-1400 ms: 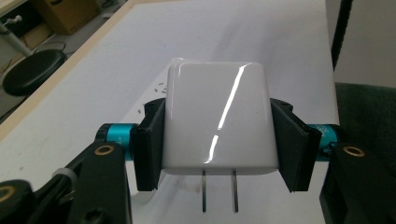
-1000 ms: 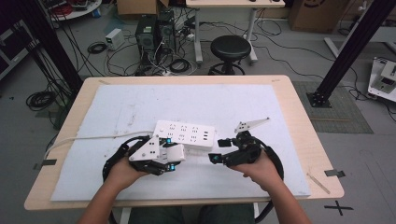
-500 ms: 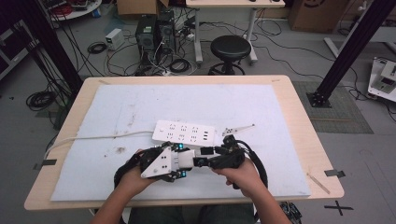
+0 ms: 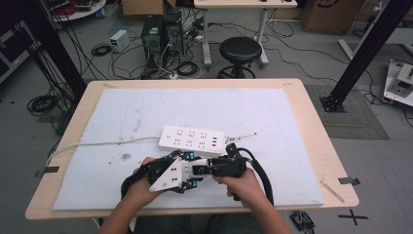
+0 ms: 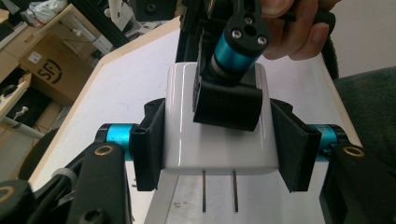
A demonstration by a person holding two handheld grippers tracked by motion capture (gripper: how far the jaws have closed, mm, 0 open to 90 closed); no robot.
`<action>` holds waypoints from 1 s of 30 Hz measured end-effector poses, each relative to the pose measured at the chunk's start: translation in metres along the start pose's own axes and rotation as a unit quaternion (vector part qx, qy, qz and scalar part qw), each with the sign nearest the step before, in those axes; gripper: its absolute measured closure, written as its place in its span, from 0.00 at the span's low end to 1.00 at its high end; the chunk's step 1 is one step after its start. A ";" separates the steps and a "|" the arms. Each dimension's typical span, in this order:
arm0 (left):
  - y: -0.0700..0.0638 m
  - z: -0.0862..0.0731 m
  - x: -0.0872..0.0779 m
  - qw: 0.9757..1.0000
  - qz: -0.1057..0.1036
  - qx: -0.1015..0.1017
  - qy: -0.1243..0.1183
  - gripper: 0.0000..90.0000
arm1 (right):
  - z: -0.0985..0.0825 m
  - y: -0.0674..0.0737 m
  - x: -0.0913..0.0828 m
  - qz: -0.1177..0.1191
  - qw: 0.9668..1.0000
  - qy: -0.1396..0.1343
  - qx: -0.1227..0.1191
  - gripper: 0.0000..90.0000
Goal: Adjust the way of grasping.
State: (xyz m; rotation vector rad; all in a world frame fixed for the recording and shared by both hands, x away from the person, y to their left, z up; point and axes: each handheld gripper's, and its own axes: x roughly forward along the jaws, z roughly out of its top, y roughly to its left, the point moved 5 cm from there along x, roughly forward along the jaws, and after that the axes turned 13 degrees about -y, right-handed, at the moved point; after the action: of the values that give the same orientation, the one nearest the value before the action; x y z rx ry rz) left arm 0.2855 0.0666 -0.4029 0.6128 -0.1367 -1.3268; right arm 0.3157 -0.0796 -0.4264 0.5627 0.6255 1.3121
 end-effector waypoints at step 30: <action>0.014 0.013 -0.026 0.997 0.066 -0.028 -0.005 0.25 | 0.020 -0.009 -0.028 -0.033 0.999 -0.031 -0.006 0.70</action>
State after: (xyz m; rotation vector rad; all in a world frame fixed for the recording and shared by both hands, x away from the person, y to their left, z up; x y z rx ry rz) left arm 0.2859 0.0880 -0.3789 0.5414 -0.1443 -1.2024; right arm 0.3318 -0.1093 -0.4154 0.5655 0.5805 1.2321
